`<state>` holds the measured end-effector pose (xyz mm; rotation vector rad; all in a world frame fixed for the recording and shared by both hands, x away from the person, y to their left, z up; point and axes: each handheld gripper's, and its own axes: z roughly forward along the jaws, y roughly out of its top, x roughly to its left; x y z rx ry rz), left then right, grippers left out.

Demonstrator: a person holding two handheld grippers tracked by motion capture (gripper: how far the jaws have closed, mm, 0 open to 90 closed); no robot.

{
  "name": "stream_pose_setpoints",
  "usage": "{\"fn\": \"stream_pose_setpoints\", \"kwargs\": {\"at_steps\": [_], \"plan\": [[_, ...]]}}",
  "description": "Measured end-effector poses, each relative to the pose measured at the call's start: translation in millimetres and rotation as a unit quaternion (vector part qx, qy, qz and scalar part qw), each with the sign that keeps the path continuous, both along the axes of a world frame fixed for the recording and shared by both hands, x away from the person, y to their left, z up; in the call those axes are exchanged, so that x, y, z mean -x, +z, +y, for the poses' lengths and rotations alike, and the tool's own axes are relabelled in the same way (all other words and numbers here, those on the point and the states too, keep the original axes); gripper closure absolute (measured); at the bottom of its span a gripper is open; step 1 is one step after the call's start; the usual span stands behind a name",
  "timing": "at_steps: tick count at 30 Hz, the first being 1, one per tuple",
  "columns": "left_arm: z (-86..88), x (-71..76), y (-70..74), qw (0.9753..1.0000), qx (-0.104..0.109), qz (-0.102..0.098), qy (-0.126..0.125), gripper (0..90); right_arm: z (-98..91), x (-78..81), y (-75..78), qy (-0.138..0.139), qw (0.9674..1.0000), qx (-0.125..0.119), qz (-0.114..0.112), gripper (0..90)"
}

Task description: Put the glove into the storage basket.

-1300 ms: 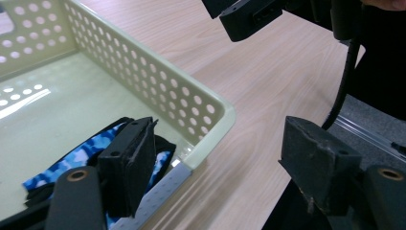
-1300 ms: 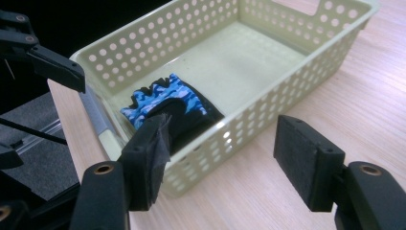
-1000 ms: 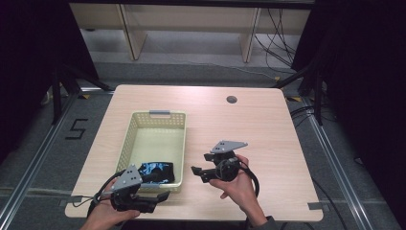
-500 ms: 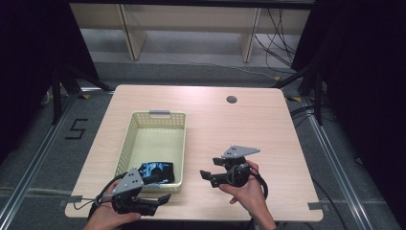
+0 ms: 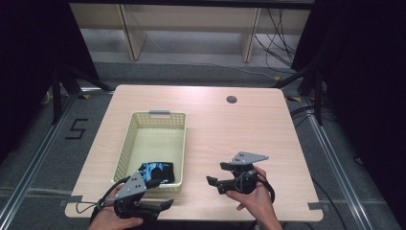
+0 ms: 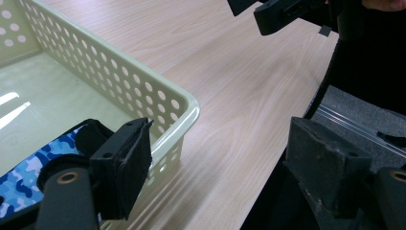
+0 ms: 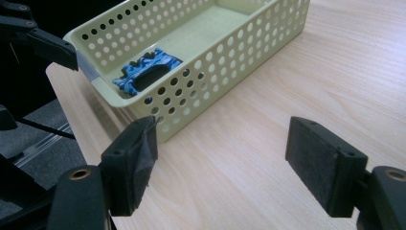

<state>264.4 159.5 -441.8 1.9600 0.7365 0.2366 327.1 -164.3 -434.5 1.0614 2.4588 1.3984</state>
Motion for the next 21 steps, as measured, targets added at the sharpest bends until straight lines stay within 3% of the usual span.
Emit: {"fn": "stream_pose_setpoints", "kwargs": {"at_steps": [1,3,5,7,8,9,11,12,14,15,18,19,20,21], "plan": [[0.4,0.2,-0.2,1.0000,0.001,0.000,-0.006,22.8,-1.3,0.1,0.2,0.004,1.0000,0.003,-0.006,26.8],[-0.2,1.8,-0.8,1.0000,0.004,0.001,-0.006,22.1,-2.4,3.2,0.8,-0.009,0.9999,-0.006,0.006,25.4],[0.0,2.3,-1.8,0.9999,0.008,0.002,-0.014,21.2,-4.5,3.8,0.6,-0.018,0.9998,-0.004,-0.003,23.2],[0.2,4.1,-1.2,0.9999,-0.004,0.006,-0.010,20.6,-6.5,4.1,-0.6,-0.014,0.9999,-0.010,0.001,21.9],[-0.7,4.5,-2.2,0.9998,0.000,0.007,-0.016,20.3,-6.4,7.2,-0.2,-0.024,0.9996,-0.010,0.013,21.6],[-1.4,5.5,-2.4,0.9999,-0.001,0.007,-0.012,20.1,-8.6,5.4,-2.4,-0.013,0.9999,-0.010,0.003,21.2],[-2.9,6.2,-4.1,0.9998,0.002,0.007,-0.021,19.8,-8.6,8.4,-3.8,-0.019,0.9996,-0.014,0.013,20.5],[-3.5,7.4,-4.6,0.9998,0.001,0.010,-0.019,19.8,-10.8,7.1,-5.1,-0.012,0.9999,-0.007,0.002,20.3],[-5.6,9.2,-6.4,0.9997,0.006,0.016,-0.020,19.9,-11.0,11.3,-6.3,-0.021,0.9996,-0.010,0.016,20.3],[-5.2,9.3,-6.7,0.9996,0.000,0.011,-0.026,19.9,-12.5,9.7,-8.1,-0.013,0.9999,-0.008,0.002,20.3],[-7.7,12.9,-7.8,0.9993,-0.005,0.009,-0.037,20.1,-13.8,12.3,-10.1,-0.015,0.9998,-0.010,0.007,20.3],[-9.1,14.5,-8.7,0.9991,0.003,0.015,-0.038,20.1,-13.9,13.6,-10.6,-0.016,0.9998,-0.008,0.006,20.3],[-8.7,14.5,-8.6,0.9988,-0.004,0.011,-0.047,20.1,-13.1,15.8,-10.6,-0.019,0.9995,-0.013,0.020,20.3],[-9.8,15.7,-9.5,0.9989,-0.005,0.008,-0.046,20.1,-14.2,15.8,-11.1,-0.016,0.9998,-0.006,0.014,20.1]]}}
